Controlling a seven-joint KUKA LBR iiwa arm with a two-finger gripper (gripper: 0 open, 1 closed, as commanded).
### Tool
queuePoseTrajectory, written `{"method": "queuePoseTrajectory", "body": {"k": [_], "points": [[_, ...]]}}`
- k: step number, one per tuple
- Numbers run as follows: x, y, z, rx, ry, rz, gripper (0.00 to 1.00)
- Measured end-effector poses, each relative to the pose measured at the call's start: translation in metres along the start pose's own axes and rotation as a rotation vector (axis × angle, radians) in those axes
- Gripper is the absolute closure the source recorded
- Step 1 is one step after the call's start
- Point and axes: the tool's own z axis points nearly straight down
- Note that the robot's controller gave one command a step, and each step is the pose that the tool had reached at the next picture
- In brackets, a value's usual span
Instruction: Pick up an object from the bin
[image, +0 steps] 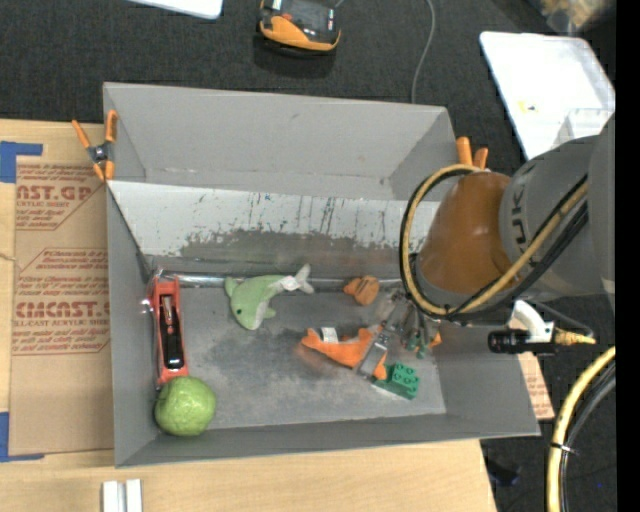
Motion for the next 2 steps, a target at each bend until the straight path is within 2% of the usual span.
{"method": "queuePoseTrajectory", "body": {"k": [1,2], "points": [[-0.039,0.025,0.03,0.003,0.002,-0.071,0.0],[-0.045,0.037,0.029,0.004,0.007,-0.072,0.0]]}}
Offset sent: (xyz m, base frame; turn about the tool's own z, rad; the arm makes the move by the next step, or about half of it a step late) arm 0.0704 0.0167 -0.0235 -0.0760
